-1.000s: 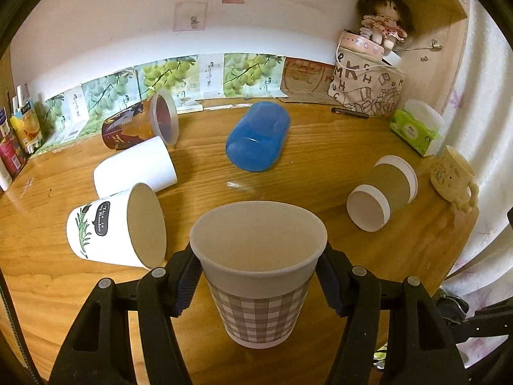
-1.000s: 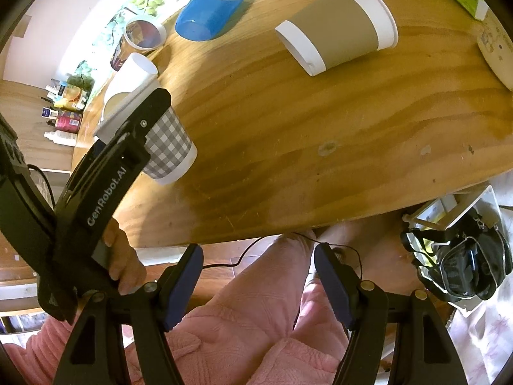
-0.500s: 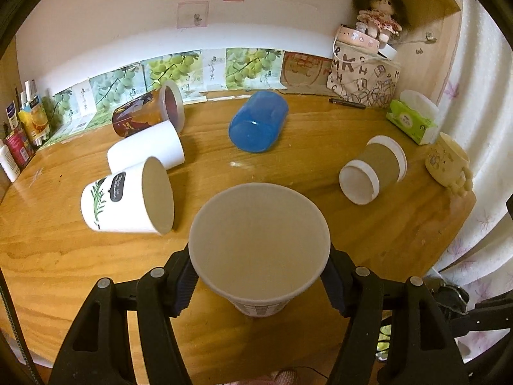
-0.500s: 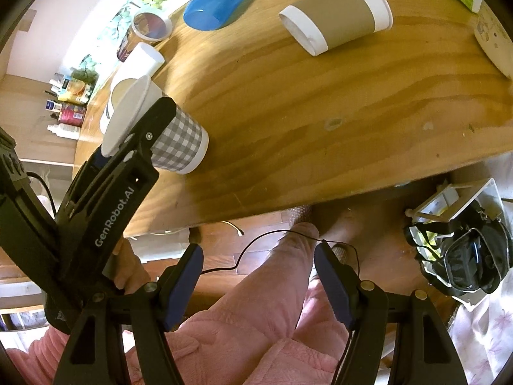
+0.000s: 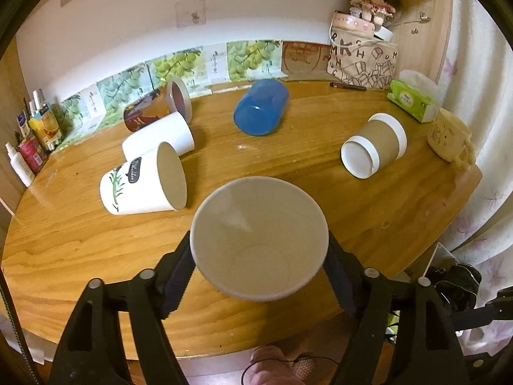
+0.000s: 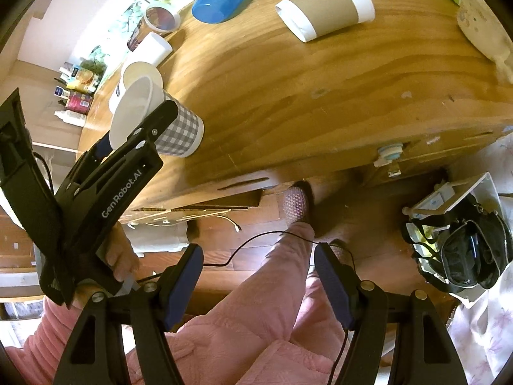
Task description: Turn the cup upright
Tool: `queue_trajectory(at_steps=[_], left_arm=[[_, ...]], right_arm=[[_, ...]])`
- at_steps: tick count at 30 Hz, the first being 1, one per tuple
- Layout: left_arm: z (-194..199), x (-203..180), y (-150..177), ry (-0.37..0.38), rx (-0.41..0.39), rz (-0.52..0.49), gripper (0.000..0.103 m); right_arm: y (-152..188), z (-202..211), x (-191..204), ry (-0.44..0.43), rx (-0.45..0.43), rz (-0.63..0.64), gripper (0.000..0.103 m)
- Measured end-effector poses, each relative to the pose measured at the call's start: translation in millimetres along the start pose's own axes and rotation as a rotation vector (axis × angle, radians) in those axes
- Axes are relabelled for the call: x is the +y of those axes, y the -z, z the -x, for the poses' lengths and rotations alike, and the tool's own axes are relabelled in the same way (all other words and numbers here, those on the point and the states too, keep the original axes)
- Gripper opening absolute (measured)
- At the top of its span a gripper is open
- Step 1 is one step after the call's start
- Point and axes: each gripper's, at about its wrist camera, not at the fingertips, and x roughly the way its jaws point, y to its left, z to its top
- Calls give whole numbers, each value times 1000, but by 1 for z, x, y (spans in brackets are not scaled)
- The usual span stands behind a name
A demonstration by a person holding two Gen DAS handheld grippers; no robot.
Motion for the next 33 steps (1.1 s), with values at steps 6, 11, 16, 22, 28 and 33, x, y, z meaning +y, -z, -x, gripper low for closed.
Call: queue_trajectory(at_steps=[6, 11, 16, 22, 28, 33], left_arm=[[11, -2, 5, -33, 25, 12, 80], [30, 1, 18, -64, 56, 48, 80], [56, 7, 30, -94, 132, 102, 80], [99, 13, 31, -144, 146, 173, 80], [132, 18, 13, -174, 128, 211, 80], [167, 25, -1, -194, 74, 286, 90]], right_arm=[[11, 6, -7, 4, -13, 15, 72], [16, 13, -9, -6, -38, 23, 72], [19, 33, -6, 7, -126, 46, 72], [28, 68, 14, 70, -273, 124, 81], [43, 98, 37, 95, -359, 208, 84], [58, 123, 53, 61, -436, 230, 84]])
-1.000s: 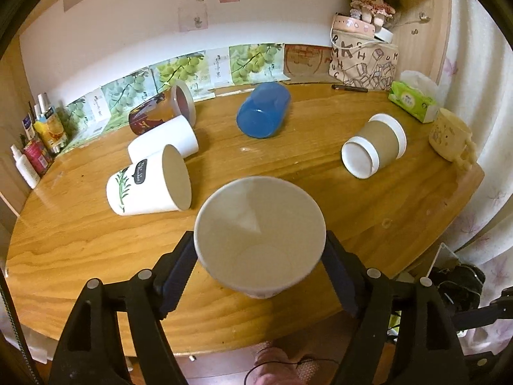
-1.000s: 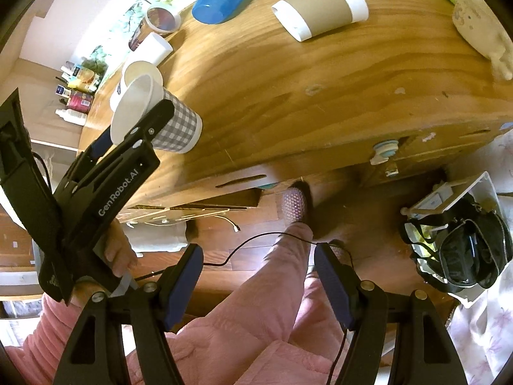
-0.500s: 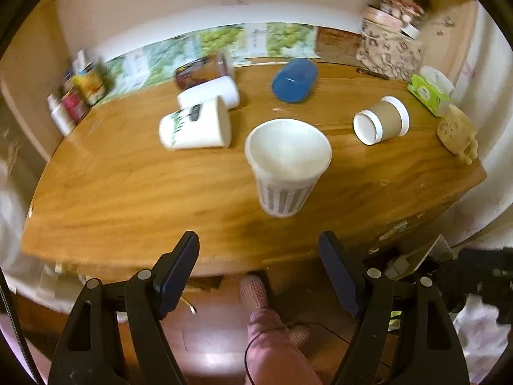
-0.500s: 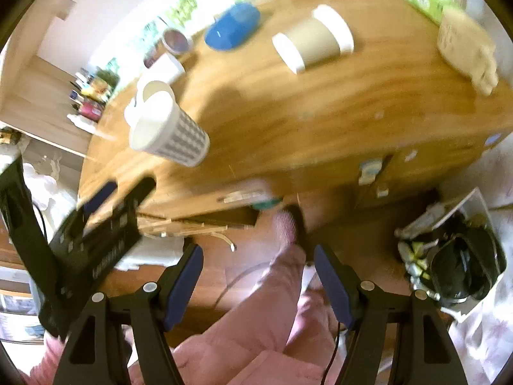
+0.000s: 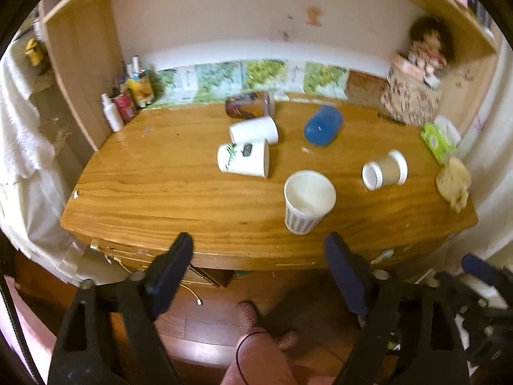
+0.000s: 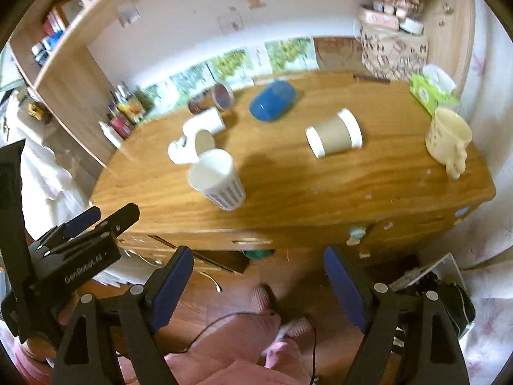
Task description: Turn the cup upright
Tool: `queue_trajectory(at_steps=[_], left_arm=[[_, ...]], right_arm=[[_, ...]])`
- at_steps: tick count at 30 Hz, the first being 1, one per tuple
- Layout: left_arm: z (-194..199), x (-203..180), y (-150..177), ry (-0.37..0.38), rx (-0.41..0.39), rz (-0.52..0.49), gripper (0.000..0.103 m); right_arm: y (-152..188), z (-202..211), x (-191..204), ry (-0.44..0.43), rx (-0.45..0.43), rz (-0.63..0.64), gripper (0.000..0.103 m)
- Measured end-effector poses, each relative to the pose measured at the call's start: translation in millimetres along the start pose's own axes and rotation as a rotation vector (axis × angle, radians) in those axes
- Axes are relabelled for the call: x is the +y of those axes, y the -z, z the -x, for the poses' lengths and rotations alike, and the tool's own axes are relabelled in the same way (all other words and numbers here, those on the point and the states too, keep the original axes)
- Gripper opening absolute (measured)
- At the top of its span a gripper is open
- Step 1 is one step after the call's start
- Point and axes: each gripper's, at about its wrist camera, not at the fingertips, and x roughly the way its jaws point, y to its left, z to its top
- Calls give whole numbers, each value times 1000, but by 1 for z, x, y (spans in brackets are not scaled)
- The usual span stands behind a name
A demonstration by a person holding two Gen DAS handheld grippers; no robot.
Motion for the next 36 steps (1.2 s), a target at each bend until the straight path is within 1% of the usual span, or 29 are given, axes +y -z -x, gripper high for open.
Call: queue_trajectory(at_steps=[2, 3, 5, 6, 8, 10, 11, 12, 15, 16, 17, 20, 25, 32, 36], left_arm=[[14, 5, -1, 10, -24, 35, 90], [19, 6, -1, 21, -30, 49, 91], [27, 9, -1, 31, -37, 76, 95], [31, 9, 0, 21, -49, 85, 96], [37, 10, 3, -34, -87, 92, 97], [39, 13, 5, -48, -100, 105, 97], [41, 16, 6, -51, -108, 121, 97], [43, 18, 7, -60, -117, 138, 97], [51, 23, 12, -103, -159, 165, 97], [53, 23, 14, -106, -169, 169, 100], [55, 22, 15, -107, -177, 168, 103], [59, 18, 18, -116, -195, 162, 103], [61, 9, 19, -124, -220, 135, 103], [71, -4, 20, -125, -282, 88, 103], [71, -12, 19, -121, -297, 59, 103]], right_arm=[[-1, 9, 8, 18, -45, 7, 86], [0, 15, 11, 26, -72, 13, 90], [1, 23, 16, 37, -105, 26, 93], [2, 27, 18, 47, -122, 36, 93], [4, 35, 22, 50, -161, 53, 93], [6, 44, 25, 40, -205, 66, 94], [7, 48, 27, 41, -225, 72, 96], [9, 50, 29, 47, -241, 79, 102], [16, 58, 38, 47, -284, 120, 102], [18, 61, 40, 46, -295, 135, 102], [19, 64, 43, 47, -311, 152, 102], [19, 70, 44, 59, -342, 167, 102], [18, 77, 39, 59, -378, 151, 102], [16, 78, 29, 53, -397, 129, 102], [14, 77, 21, 49, -403, 103, 102]])
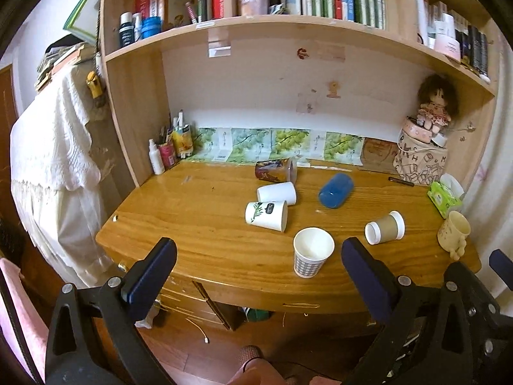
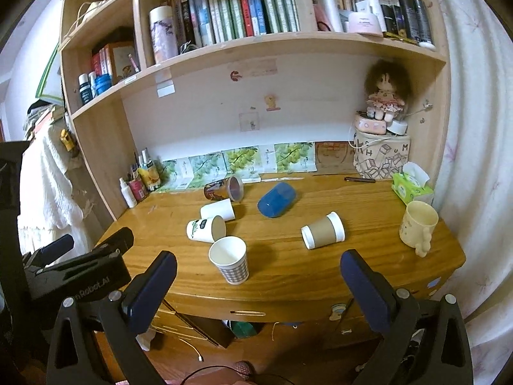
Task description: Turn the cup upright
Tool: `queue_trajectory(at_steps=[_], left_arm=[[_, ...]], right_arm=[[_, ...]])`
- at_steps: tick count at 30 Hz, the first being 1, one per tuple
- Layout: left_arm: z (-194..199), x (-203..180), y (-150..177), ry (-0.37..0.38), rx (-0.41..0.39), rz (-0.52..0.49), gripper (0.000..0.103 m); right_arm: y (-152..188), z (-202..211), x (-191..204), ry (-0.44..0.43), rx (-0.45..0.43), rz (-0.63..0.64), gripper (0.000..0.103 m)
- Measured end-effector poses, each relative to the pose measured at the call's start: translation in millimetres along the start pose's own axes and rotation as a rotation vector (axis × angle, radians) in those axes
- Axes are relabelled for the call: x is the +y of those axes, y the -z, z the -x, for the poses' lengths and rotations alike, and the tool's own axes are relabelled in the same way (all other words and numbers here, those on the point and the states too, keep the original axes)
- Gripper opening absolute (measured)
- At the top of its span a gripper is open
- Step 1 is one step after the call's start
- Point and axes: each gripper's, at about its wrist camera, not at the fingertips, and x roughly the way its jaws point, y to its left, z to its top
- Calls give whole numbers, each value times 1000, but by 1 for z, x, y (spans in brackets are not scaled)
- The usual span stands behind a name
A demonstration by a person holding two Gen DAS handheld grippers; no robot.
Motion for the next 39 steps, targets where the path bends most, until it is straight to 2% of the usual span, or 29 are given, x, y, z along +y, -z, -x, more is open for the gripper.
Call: queue_trajectory(at_steps=[8, 20, 39], left_arm=[[2, -13, -4, 20, -30, -41, 103], [-5, -16, -9, 32, -32, -31, 103], [-12, -16, -9, 51, -3, -21, 103]], right_arm=[[-2, -4, -11, 9, -4, -23, 102], [-7, -13, -16, 5, -2, -23, 102], [-9, -19, -15, 4, 6, -28, 102]])
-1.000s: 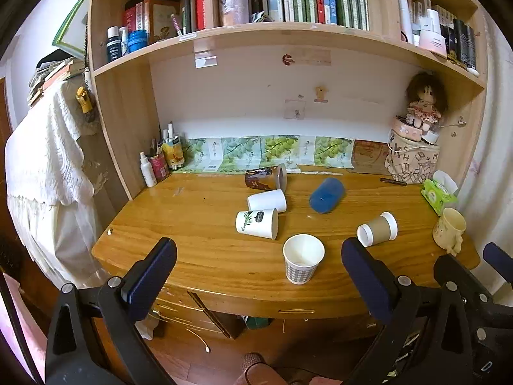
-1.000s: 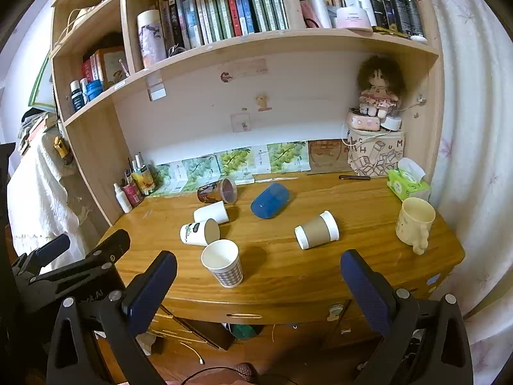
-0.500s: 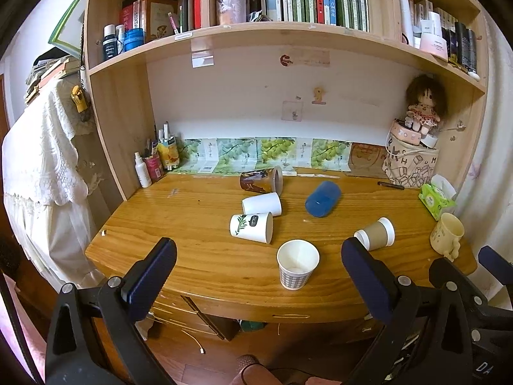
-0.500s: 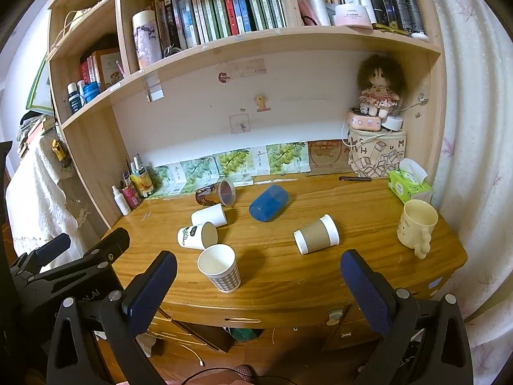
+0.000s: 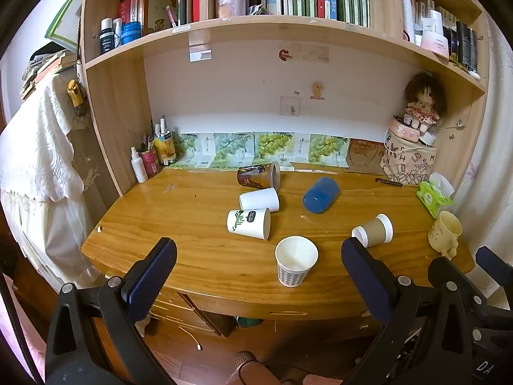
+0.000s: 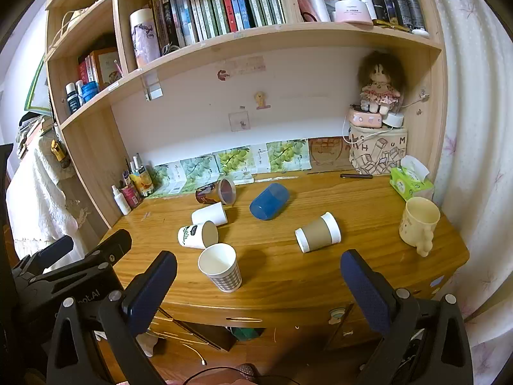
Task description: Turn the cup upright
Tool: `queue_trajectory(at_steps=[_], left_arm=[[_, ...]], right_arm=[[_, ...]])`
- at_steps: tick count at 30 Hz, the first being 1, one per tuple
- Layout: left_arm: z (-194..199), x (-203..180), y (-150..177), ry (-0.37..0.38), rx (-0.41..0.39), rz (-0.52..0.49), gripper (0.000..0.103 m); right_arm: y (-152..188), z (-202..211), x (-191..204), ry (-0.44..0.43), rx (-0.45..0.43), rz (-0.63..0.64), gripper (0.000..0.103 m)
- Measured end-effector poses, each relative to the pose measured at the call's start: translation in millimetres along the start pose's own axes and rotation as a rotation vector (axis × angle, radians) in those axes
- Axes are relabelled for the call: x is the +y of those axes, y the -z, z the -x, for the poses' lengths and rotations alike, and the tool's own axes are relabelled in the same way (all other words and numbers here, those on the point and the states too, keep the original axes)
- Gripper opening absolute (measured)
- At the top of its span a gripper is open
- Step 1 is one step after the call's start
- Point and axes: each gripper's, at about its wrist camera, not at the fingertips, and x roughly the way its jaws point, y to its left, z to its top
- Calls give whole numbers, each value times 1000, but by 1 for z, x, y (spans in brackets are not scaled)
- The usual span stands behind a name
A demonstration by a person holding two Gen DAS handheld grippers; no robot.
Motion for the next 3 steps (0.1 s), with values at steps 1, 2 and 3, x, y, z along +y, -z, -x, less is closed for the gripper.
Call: queue_trajectory(at_steps=[1, 2, 3], left_arm=[[0, 1, 1, 1, 4, 1, 103], [-1, 1, 1, 2, 6, 2, 103], [0, 1, 1, 4, 8, 3, 103]], right_arm=[[1, -2, 1, -1, 1, 1, 102], [1, -3, 2, -1, 2, 2, 102], [2, -3, 3, -1, 2, 3, 102]])
